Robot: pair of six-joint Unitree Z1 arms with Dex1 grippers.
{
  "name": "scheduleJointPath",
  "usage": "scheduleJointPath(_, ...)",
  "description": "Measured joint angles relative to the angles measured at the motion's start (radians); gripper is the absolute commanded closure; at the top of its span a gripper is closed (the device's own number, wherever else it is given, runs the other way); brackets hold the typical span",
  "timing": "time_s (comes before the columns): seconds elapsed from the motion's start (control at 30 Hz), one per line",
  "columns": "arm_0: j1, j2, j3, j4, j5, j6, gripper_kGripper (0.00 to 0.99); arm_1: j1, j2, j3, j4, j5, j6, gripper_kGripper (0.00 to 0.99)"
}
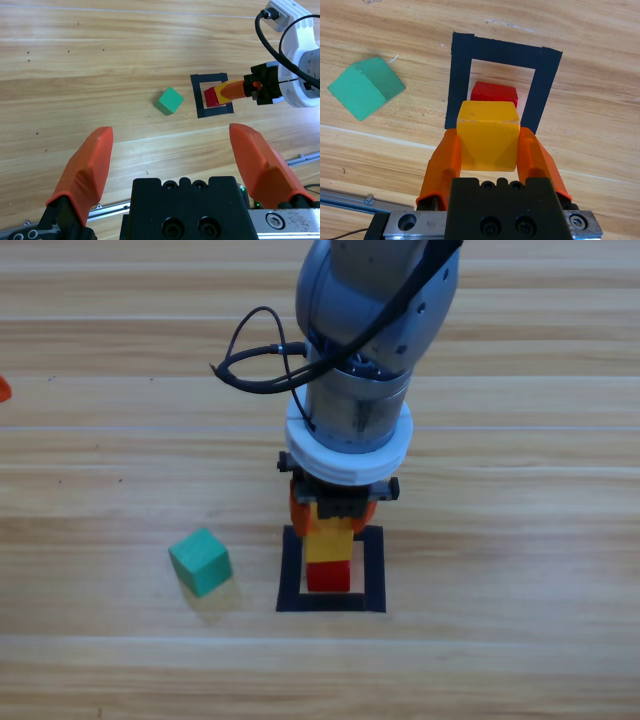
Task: Stack the blocks in the rectangular block: red at the bottom, yellow in the middle, green on top
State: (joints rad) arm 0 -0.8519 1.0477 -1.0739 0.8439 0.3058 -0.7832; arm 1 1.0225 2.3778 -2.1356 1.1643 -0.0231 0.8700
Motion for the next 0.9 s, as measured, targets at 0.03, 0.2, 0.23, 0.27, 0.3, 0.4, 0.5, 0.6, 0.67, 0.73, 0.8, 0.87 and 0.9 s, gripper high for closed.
scheduleJointPath(0.03, 0.000, 0.000, 0.000, 0.000, 0.000, 0.000, 0.000, 0.000, 0.000, 0.000, 0.000, 0.000, 0.000, 0.620)
scheduleJointPath(0.2, 0.000, 0.000, 0.002, 0.000, 0.000, 0.000, 0.000, 0.000, 0.002, -0.001, 0.001, 0.000, 0.000, 0.000)
scheduleJointPath(0.23, 0.000, 0.000, 0.004, -0.001, 0.000, 0.000, 0.000, 0.000, 0.003, -0.003, 0.004, 0.000, 0.000, 0.000)
scheduleJointPath(0.27, 0.000, 0.000, 0.006, -0.002, 0.000, 0.000, 0.000, 0.000, 0.004, -0.005, 0.006, 0.000, 0.000, 0.000)
scheduleJointPath(0.3, 0.000, 0.000, 0.010, -0.003, 0.000, 0.000, 0.000, 0.000, 0.004, -0.008, 0.009, 0.000, 0.000, 0.000)
scheduleJointPath(0.4, 0.000, 0.000, 0.015, -0.003, 0.000, 0.000, 0.000, 0.000, 0.004, -0.018, 0.012, 0.000, -0.001, 0.000)
scheduleJointPath(0.5, 0.000, 0.000, 0.015, -0.003, 0.000, 0.000, 0.000, 0.000, 0.004, -0.024, 0.012, 0.000, -0.004, 0.000)
scheduleJointPath(0.6, 0.000, 0.000, 0.015, -0.003, 0.000, 0.000, 0.000, 0.000, 0.004, -0.025, 0.012, -0.002, -0.009, 0.000)
scheduleJointPath(0.67, 0.000, 0.000, 0.015, -0.012, 0.000, -0.001, 0.000, 0.000, 0.002, -0.027, 0.012, -0.011, -0.012, 0.000)
scheduleJointPath(0.73, 0.000, 0.009, 0.010, -0.018, 0.000, -0.020, 0.000, 0.000, -0.009, -0.027, 0.013, -0.052, -0.012, 0.000)
scheduleJointPath(0.8, 0.000, 0.037, -0.011, -0.018, 0.000, -0.048, 0.000, 0.000, -0.035, -0.024, 0.012, -0.084, -0.015, 0.000)
scheduleJointPath(0.87, 0.000, 0.098, -0.061, -0.018, 0.000, -0.088, 0.000, 0.001, -0.086, -0.012, 0.013, -0.116, -0.025, 0.000)
scheduleJointPath(0.9, 0.000, 0.130, -0.082, -0.018, 0.000, -0.105, 0.000, 0.002, -0.123, 0.004, 0.012, -0.138, -0.033, 0.000)
